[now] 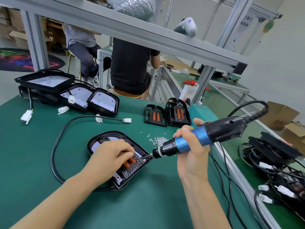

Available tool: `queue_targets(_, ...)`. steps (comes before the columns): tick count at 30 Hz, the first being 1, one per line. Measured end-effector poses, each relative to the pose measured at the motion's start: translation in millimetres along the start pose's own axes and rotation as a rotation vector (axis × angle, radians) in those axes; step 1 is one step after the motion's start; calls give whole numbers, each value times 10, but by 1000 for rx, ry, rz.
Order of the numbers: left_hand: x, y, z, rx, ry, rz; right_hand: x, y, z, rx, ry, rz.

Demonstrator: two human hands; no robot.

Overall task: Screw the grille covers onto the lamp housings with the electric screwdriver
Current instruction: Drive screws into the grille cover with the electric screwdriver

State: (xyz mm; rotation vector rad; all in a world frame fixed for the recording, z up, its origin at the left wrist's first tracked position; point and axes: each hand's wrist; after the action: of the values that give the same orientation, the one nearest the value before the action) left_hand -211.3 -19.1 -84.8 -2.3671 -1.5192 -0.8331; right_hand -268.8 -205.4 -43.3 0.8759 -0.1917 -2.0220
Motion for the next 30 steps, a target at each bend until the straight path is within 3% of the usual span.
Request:
queue_targets(21, -47, 235, -47, 35, 150, -62, -46, 76, -114, -24, -98, 18)
queue_targets(25, -19, 245, -45, 81, 31, -61, -31, 73, -71, -15, -32, -64)
queue_targets(30, 71, 190, -56, 196, -396, -84, -12, 112, 105, -16, 165, -138)
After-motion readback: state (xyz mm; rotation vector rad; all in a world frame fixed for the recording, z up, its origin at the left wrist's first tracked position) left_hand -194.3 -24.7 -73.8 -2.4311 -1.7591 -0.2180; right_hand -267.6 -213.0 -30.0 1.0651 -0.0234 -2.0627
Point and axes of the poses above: each hand's wrist, its own y-axis towards the middle knuckle, its own x-axis out of the back of the hand, z = x × y, and after that the axes turned 7 degrees about x, right-handed
